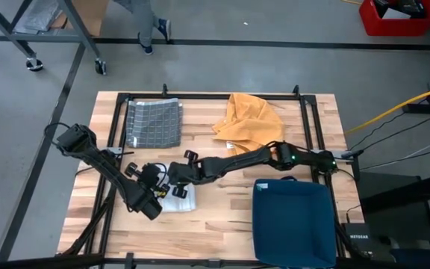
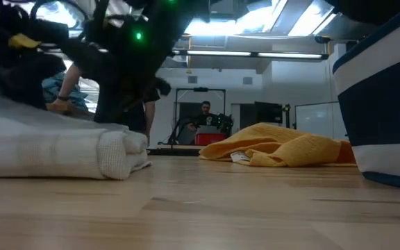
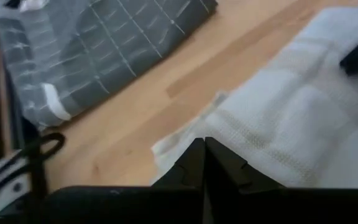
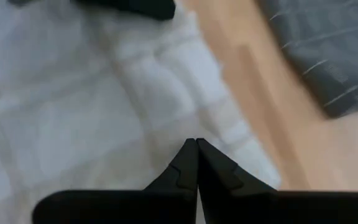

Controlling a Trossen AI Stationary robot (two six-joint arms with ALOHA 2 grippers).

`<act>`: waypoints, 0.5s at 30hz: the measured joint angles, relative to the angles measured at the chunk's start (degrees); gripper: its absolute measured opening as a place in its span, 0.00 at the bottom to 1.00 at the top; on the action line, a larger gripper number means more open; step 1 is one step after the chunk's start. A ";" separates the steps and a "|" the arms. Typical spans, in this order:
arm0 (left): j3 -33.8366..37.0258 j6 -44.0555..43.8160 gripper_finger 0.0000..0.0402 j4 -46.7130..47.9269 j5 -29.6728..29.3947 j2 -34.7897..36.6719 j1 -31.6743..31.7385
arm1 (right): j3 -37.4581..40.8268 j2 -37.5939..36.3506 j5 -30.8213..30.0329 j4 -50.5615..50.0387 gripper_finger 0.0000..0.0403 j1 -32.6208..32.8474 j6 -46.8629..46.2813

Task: Fold towel
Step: Fold the white towel

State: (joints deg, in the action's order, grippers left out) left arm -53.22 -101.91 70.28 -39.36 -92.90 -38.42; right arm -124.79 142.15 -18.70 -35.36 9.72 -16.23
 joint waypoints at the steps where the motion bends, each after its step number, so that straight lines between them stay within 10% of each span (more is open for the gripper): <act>1: 0.87 -0.09 0.00 -1.71 0.10 0.00 0.03 | 0.00 0.59 0.66 -0.04 0.01 0.02 -0.04; 15: 13.70 -2.72 0.00 -17.96 -1.04 0.17 0.14 | -0.04 4.08 1.24 -0.18 0.01 0.00 -0.02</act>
State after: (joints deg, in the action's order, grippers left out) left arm -39.52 -104.64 52.31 -40.40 -92.73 -38.28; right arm -124.84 146.23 -17.46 -35.53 9.72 -16.25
